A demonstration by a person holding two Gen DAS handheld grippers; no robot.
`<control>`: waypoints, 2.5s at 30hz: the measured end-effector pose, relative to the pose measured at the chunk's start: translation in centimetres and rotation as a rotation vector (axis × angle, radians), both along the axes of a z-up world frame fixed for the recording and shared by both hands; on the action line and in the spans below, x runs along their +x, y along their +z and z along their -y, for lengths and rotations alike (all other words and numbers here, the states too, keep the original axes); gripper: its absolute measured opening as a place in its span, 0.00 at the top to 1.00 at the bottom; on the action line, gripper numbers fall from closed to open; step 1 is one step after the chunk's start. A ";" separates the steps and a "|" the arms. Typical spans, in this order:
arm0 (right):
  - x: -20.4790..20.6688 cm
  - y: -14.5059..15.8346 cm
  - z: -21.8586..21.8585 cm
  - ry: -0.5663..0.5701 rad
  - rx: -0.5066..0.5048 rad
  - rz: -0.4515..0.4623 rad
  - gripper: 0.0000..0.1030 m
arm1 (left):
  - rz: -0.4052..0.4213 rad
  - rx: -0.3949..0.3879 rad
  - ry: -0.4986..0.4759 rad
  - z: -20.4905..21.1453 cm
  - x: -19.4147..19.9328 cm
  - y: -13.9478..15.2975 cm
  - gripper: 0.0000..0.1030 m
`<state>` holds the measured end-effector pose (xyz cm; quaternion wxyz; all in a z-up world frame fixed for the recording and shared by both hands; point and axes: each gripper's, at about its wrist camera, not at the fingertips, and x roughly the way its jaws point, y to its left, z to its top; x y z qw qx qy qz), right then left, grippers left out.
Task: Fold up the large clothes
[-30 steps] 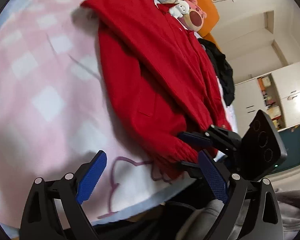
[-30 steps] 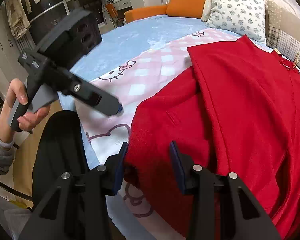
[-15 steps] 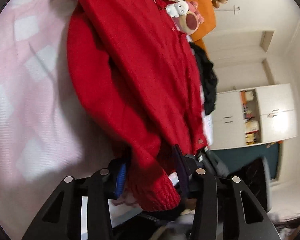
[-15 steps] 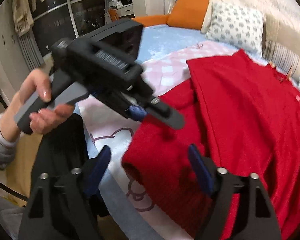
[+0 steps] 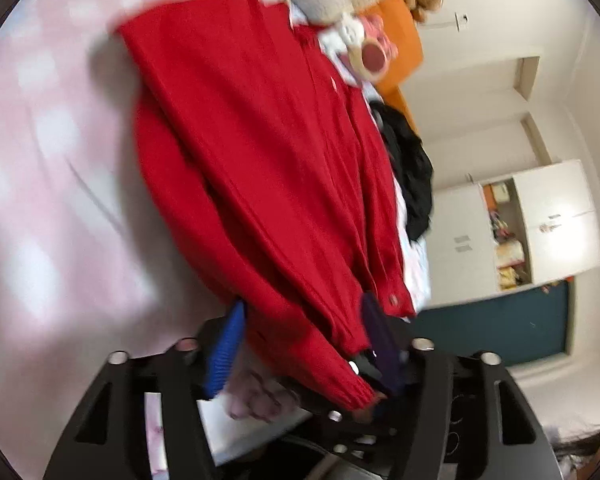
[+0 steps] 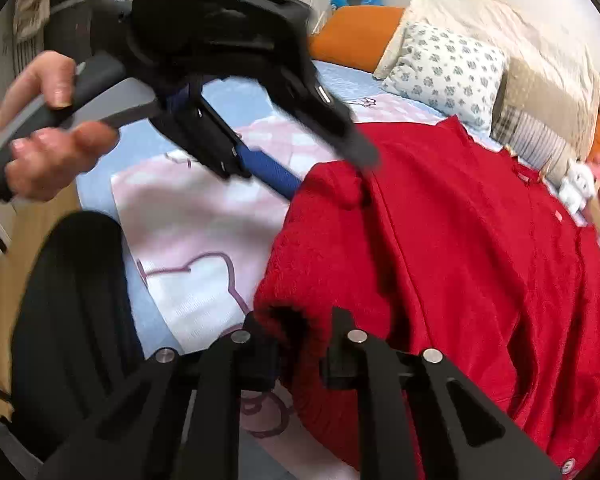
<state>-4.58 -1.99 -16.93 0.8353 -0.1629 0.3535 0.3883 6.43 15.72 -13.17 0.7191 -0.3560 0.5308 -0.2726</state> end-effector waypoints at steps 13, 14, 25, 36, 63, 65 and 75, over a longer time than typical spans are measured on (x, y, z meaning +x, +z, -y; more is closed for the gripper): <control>3.4 2.1 4.8 -0.005 0.194 -0.147 0.87 | 0.167 0.430 -0.031 -2.0 22.9 6.2 0.15; 3.5 1.8 4.7 0.004 0.201 -0.161 0.87 | 0.141 0.442 -0.068 -1.1 25.6 5.0 0.16; 4.8 1.1 5.0 0.044 0.248 -0.218 0.87 | 0.055 0.539 -0.074 2.0 36.9 -0.9 0.29; 4.7 1.1 5.3 0.041 0.275 -0.205 0.87 | -0.005 0.675 -0.096 3.4 37.4 -2.7 0.59; 4.8 0.9 17.9 -0.209 0.730 -0.415 0.87 | -0.095 0.778 0.129 19.3 42.1 5.2 0.89; 4.9 0.3 18.8 -0.227 0.800 -0.473 0.87 | -0.101 0.776 0.126 21.2 42.4 4.3 0.89; 3.7 -5.3 19.7 -0.337 0.870 -0.672 0.85 | -0.049 0.802 0.033 27.5 43.0 0.6 0.87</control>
